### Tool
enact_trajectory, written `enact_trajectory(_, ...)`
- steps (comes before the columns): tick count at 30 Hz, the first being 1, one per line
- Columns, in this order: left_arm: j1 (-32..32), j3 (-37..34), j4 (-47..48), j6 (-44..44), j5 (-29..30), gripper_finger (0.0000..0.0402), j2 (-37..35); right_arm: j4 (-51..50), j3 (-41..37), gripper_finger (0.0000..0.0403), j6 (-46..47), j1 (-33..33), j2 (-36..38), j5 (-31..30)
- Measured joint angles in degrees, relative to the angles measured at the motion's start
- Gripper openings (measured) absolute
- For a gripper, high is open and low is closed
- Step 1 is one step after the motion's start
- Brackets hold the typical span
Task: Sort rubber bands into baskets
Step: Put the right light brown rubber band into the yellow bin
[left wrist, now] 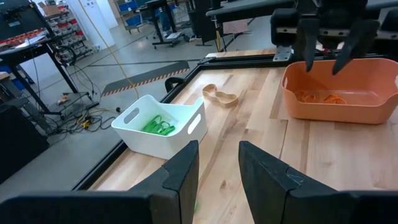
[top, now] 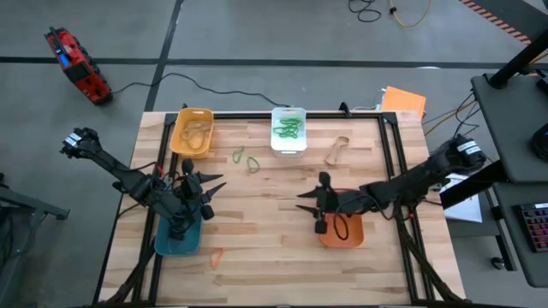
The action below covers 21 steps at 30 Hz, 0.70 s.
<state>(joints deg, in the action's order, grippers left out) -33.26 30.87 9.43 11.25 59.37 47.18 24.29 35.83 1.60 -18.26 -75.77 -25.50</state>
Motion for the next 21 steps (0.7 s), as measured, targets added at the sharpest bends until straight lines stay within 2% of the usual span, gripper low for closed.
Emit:
enact_trajectory(6,0.00,0.00,0.00,0.00,0.00,0.0099,0.00,10.32,0.24,0.0123,-7.00,0.17,-5.66,0.03)
enact_trajectory(13,-0.02,0.00,-0.04,0.02,0.00,0.0099,0.00,11.30,0.24,0.0125,-9.43,1.08,-4.72,0.20)
enact_trajectory(15,0.00,-0.04,-2.22,3.15,-0.84,0.0099,0.22,11.34,0.24,0.0123,-9.80,1.57,-4.19,0.44)
enact_trajectory(18,1.22,-0.06,-8.40,1.18,-7.64,0.0099,1.68,11.09,0.24,0.0120,-9.86,2.13,-4.16,2.91)
enact_trajectory(21,3.27,-0.89,-20.27,-3.29,-20.45,0.0099,5.65,11.28,0.24,0.0116,-10.16,2.17,-4.54,4.97)
